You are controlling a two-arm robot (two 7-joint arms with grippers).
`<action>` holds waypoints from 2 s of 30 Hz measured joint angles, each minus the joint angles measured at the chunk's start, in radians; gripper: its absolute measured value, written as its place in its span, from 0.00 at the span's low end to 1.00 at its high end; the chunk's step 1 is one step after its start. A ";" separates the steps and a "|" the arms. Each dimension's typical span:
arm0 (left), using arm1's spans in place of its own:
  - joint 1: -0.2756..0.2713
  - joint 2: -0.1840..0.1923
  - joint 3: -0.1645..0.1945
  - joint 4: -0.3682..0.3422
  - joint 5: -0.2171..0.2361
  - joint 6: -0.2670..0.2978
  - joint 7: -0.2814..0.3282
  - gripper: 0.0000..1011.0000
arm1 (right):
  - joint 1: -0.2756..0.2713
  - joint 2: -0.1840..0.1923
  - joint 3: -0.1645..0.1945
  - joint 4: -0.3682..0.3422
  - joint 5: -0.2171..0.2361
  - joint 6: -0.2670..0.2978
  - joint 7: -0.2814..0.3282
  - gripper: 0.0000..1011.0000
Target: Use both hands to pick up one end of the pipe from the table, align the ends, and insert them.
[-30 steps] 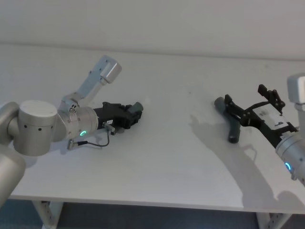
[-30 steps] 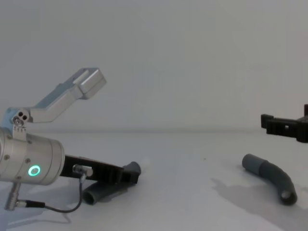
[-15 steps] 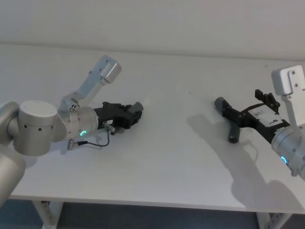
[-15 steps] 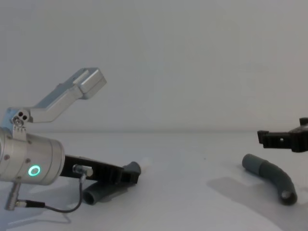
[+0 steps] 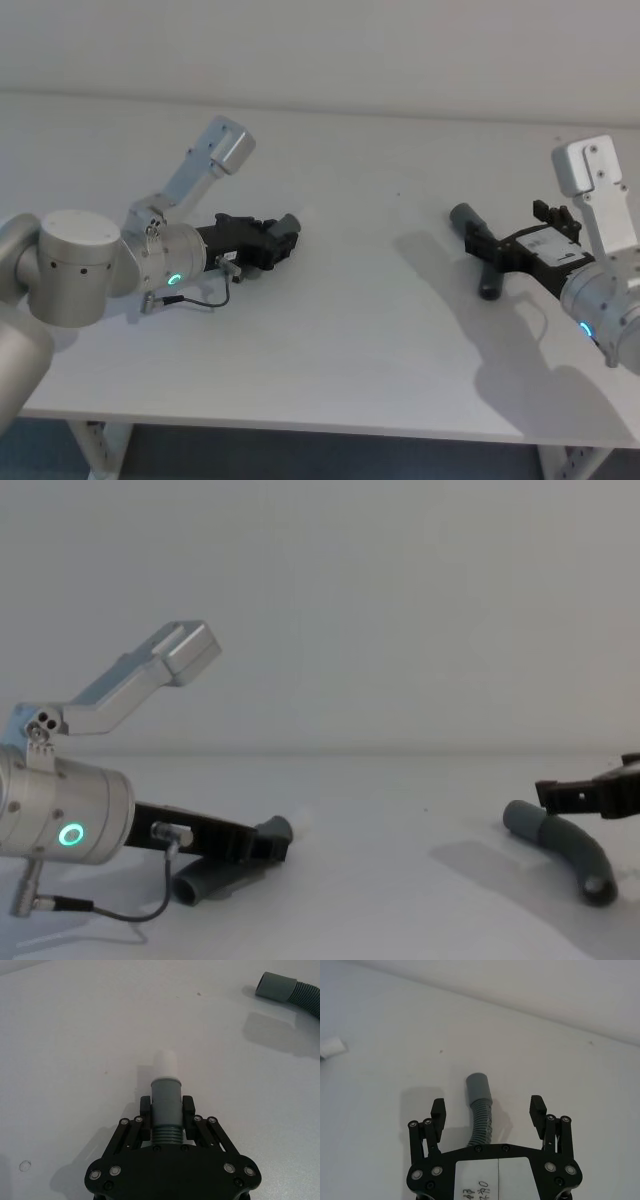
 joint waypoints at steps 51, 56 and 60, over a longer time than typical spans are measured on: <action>0.000 0.000 0.000 0.000 0.000 0.000 0.000 0.35 | 0.068 -0.080 -0.018 0.085 -0.041 0.157 0.003 0.99; 0.000 0.000 0.000 0.000 0.000 0.000 0.000 0.35 | 0.071 -0.089 -0.018 0.092 -0.044 0.164 -0.001 0.99; 0.000 0.000 0.000 0.000 0.000 0.000 0.000 0.35 | 0.075 -0.100 -0.017 0.103 -0.048 0.168 -0.005 0.99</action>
